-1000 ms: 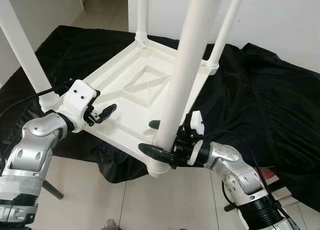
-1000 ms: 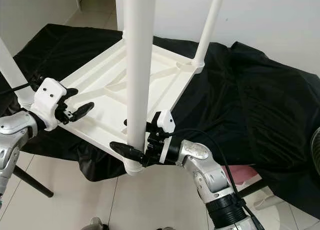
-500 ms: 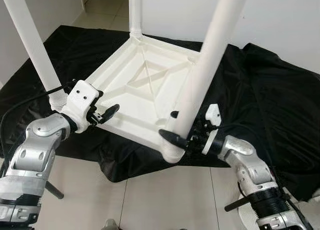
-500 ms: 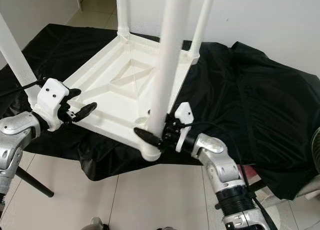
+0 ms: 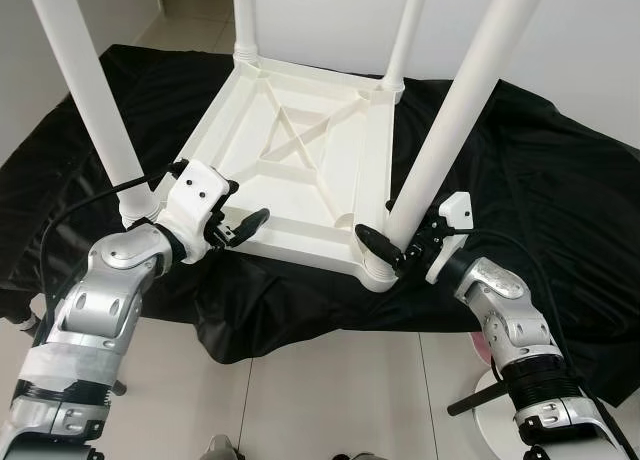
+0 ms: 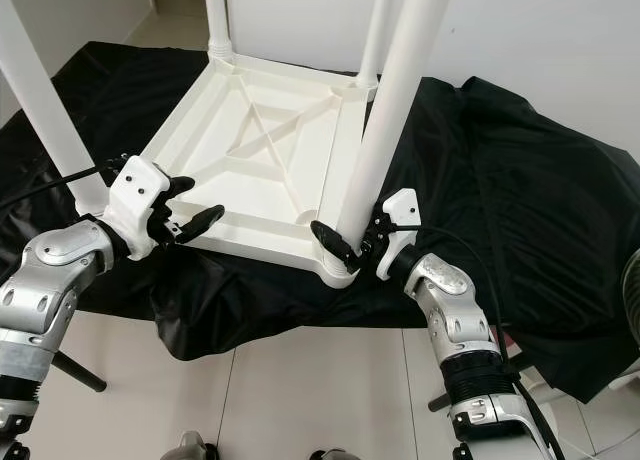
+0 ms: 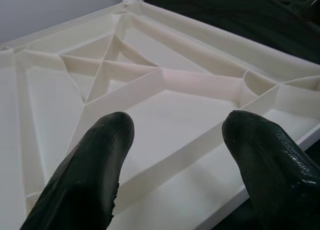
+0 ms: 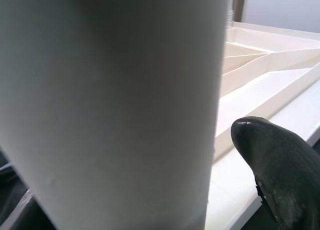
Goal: Building children table
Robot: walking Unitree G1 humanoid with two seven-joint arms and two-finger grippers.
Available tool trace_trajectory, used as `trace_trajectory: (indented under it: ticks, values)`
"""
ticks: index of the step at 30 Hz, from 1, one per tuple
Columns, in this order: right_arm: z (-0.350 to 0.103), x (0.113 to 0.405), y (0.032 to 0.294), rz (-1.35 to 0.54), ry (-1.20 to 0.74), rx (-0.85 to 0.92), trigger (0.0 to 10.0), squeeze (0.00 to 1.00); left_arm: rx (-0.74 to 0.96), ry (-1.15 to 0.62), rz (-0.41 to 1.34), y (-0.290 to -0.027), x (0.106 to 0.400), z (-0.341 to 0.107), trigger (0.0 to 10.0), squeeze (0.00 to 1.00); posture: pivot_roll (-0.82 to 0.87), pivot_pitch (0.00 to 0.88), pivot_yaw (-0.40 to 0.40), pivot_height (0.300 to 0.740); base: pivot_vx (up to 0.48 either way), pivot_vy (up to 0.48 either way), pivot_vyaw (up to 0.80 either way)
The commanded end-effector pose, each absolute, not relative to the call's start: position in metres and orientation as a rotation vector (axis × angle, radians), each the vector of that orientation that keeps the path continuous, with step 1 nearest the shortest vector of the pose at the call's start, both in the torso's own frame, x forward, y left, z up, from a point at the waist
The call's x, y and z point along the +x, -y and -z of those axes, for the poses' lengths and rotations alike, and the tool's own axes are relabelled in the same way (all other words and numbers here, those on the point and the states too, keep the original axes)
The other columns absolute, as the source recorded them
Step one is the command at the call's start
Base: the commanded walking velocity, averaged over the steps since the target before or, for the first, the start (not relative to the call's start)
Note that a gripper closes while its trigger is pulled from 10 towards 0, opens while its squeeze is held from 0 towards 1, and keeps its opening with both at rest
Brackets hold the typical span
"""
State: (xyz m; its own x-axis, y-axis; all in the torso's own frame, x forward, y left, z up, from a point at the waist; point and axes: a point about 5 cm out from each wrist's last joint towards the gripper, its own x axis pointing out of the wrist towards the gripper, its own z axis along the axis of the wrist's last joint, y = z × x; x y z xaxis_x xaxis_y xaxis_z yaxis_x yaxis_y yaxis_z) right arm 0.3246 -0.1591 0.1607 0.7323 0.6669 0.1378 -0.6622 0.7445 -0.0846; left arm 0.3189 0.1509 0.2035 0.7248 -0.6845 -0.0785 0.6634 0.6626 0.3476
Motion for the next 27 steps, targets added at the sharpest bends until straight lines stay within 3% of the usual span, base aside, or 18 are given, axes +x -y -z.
trace_trajectory:
  ticks: [1,12,13,14,15,16,17,18,27]
  values:
    - [-0.159,0.325,0.165,-0.703,0.158,-0.049,10.0,0.00,0.362,0.046,0.802,-0.144,0.317,-0.201,10.0,0.00,0.03,0.128,-0.058,0.740,0.000,0.000,0.00]
    - [-0.152,0.320,0.173,-0.684,0.154,-0.061,10.0,0.00,0.279,0.004,0.939,-0.111,0.309,-0.191,10.0,0.00,0.01,0.127,-0.039,0.740,0.000,0.000,0.00]
    - [-0.151,0.319,0.173,-0.694,0.148,-0.064,9.6,0.00,0.274,-0.001,0.945,-0.109,0.309,-0.190,10.0,0.00,0.01,0.127,-0.039,0.740,0.000,0.000,0.00]
    - [-0.149,0.319,0.174,-0.694,0.143,-0.062,3.8,0.00,0.266,-0.007,0.959,-0.107,0.307,-0.188,10.0,0.00,0.01,0.124,-0.037,0.740,0.000,0.000,0.00]
    - [-0.149,0.319,0.174,-0.694,0.143,-0.062,3.8,0.00,0.266,-0.007,0.959,-0.107,0.307,-0.188,10.0,0.00,0.01,0.124,-0.037,0.740,0.000,0.000,0.00]
    - [-0.148,0.319,0.175,-0.695,0.140,-0.060,2.5,0.00,0.261,-0.010,0.968,-0.104,0.305,-0.187,10.0,0.00,0.01,0.124,-0.035,0.740,0.000,0.000,0.00]
    - [-0.148,0.319,0.175,-0.695,0.140,-0.060,2.5,0.00,0.261,-0.010,0.968,-0.104,0.305,-0.187,10.0,0.00,0.01,0.124,-0.035,0.740,0.000,0.000,0.00]
    - [-0.148,0.319,0.176,-0.693,0.138,-0.052,0.0,0.00,0.255,-0.013,0.978,-0.102,0.303,-0.186,10.0,0.00,0.01,0.123,-0.033,0.740,0.000,0.000,0.00]
    - [-0.151,0.317,0.178,-0.646,0.161,-0.039,0.0,0.00,0.253,-0.007,0.997,-0.095,0.298,-0.184,10.0,0.00,0.00,0.110,-0.036,0.740,0.000,0.000,0.00]
